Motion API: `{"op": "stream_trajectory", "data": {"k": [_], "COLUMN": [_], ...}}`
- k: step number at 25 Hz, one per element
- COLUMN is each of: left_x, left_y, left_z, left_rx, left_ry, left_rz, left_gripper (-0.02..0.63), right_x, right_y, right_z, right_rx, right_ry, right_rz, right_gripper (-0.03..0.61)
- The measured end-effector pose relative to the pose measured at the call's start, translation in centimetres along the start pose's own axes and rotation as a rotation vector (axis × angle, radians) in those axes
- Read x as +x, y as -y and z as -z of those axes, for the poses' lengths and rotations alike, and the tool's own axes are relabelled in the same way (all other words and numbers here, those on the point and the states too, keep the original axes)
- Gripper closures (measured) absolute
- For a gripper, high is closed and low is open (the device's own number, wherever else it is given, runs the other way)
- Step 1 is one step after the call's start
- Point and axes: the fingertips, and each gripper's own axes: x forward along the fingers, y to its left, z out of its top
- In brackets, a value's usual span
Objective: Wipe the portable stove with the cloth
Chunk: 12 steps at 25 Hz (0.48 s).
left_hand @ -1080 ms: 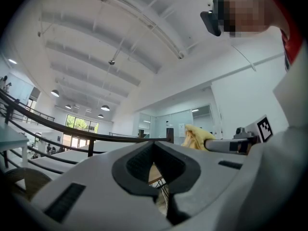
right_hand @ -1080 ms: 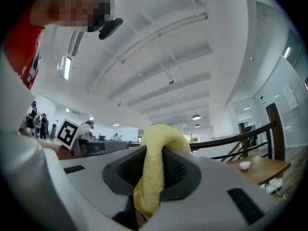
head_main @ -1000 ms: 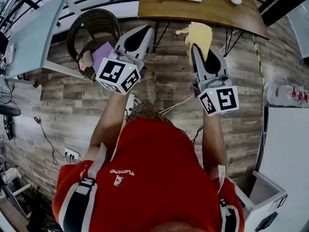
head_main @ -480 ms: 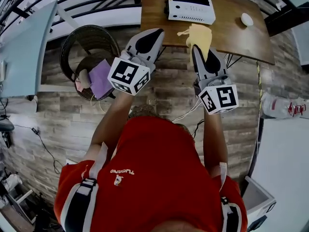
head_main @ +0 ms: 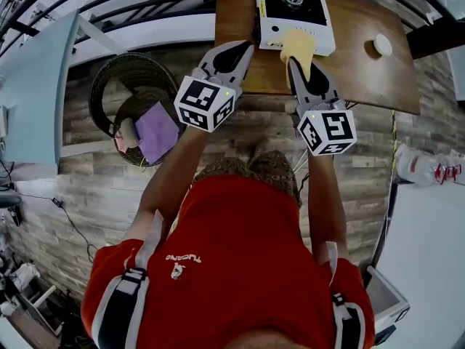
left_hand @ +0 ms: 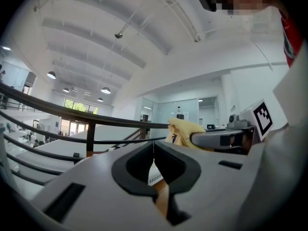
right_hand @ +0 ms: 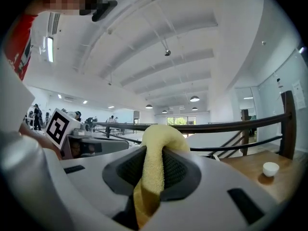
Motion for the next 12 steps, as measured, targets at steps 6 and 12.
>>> {"op": "stream_trajectory", "data": {"k": [6, 12], "left_x": [4.4, 8.4], "left_y": [-2.9, -5.6], "left_z": [2.5, 5.7], "left_rx": [-0.023, -0.071], "left_ry": [-0.073, -0.161], "left_rz": [-0.043, -0.086], "left_gripper": [0.602, 0.595], "right_x": [4.5, 9.0], "right_y": [2.9, 5.6], "right_z": [1.6, 3.9], "right_rx": [0.013, 0.058], "right_ry": [-0.043, -0.106], "right_rz": [-0.045, -0.088], "right_gripper": [0.488, 0.488]}}
